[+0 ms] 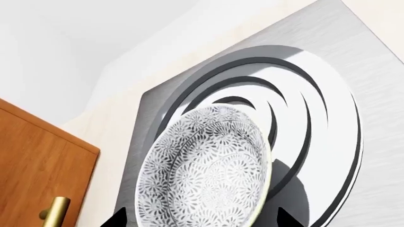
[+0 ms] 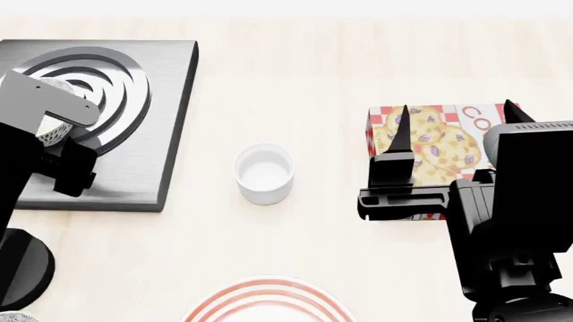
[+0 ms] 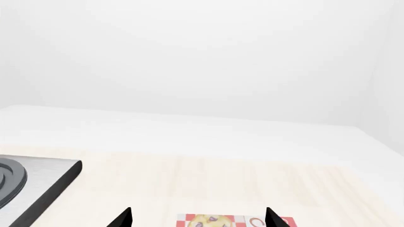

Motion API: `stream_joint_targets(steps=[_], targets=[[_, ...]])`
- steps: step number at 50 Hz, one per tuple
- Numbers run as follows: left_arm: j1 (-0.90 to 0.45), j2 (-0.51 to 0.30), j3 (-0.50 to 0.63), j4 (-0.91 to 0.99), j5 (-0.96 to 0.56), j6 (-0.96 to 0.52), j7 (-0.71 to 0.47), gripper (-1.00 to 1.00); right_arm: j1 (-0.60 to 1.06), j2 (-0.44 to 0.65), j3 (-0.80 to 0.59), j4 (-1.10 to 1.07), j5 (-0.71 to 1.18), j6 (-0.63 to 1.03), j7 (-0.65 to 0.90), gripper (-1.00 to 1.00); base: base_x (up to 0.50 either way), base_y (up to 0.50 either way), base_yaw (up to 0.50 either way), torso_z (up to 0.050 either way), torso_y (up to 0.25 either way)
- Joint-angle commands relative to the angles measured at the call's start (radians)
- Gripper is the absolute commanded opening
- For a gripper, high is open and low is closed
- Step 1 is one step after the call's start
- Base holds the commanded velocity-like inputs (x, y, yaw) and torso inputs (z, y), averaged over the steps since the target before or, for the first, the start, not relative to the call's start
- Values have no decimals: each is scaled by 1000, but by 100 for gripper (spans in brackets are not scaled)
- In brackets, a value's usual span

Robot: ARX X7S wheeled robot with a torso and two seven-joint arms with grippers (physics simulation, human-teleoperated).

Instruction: Pick the akita bowl on the stove and place it on the plate.

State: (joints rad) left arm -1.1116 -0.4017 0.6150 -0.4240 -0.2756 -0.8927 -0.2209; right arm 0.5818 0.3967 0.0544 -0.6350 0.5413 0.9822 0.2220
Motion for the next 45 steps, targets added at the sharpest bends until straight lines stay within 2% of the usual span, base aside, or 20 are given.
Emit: stream_joint_targets(steps=[1,8,9,33,45], targets=[[-2,-1,0,-9,-2,10,6,100,-3,3,-3,4,1,-8,1,100,0,0,0,0,0],[0,-4,1,-6,-2,9,5,100,-3,4,-2,0,5,-5,4,100,0,0,0,0,0],[3,-3,-1,-5,-5,11,8,-100,-4,5,-3,3,4,-8,3,100,0,0,0,0,0],[6,-3,-11,11,-21,15,16,-100,-5,7,-4,10,11,-16,10,100,0,0,0,0,0],[-14,15,-52,11,-41,27,0,-100,-2,9,-7,10,15,-14,13,100,0,0,0,0,0]])
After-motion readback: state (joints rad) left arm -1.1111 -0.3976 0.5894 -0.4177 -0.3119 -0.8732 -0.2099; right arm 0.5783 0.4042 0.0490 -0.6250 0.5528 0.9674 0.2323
